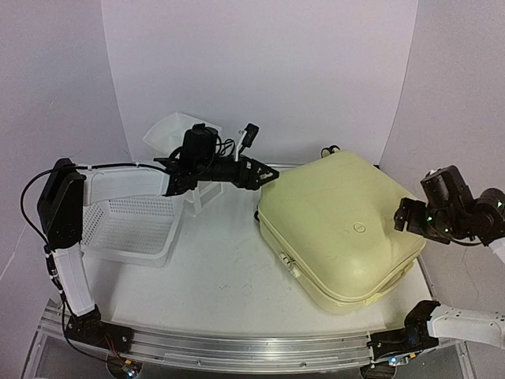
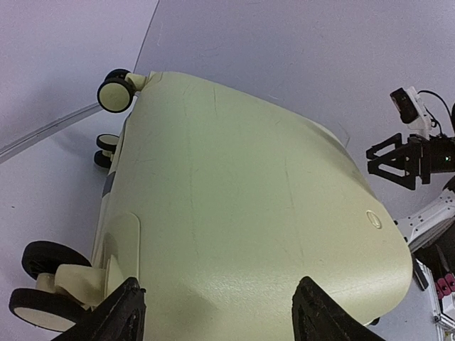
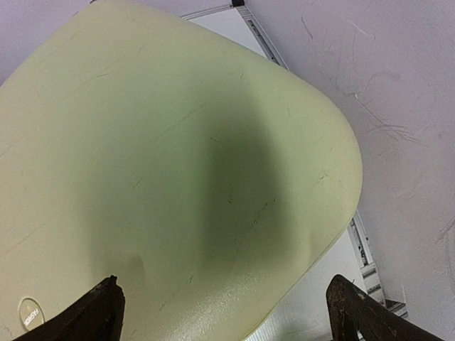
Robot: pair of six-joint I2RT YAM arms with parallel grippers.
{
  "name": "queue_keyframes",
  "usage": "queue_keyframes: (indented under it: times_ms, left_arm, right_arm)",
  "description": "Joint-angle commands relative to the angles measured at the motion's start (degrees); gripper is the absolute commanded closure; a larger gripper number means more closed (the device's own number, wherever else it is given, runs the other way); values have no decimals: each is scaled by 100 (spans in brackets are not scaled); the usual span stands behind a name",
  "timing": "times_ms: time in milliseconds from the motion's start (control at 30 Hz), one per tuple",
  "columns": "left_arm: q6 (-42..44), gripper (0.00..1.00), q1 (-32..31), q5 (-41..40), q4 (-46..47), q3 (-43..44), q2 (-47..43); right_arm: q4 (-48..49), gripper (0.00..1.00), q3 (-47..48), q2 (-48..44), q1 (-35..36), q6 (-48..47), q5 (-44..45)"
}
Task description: Open, take out, and arrange the luggage
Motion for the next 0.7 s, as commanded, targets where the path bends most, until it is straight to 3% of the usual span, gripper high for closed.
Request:
queue_keyframes:
  times_ms: [0,333,667]
  left_arm:
    - [784,29,7,-380,-588,734,234]
    - [1441,28,7,-417,-1995,1850,1121]
    - [1010,33,-2,-336,-2093,761,544]
  right_arm:
    - [740,2,-310,109,-588,73,-795]
    - [1908,2,-601,1010,-2399,-535,-3245]
    - [2926,2,417,3528,-2566,-1712,-4800]
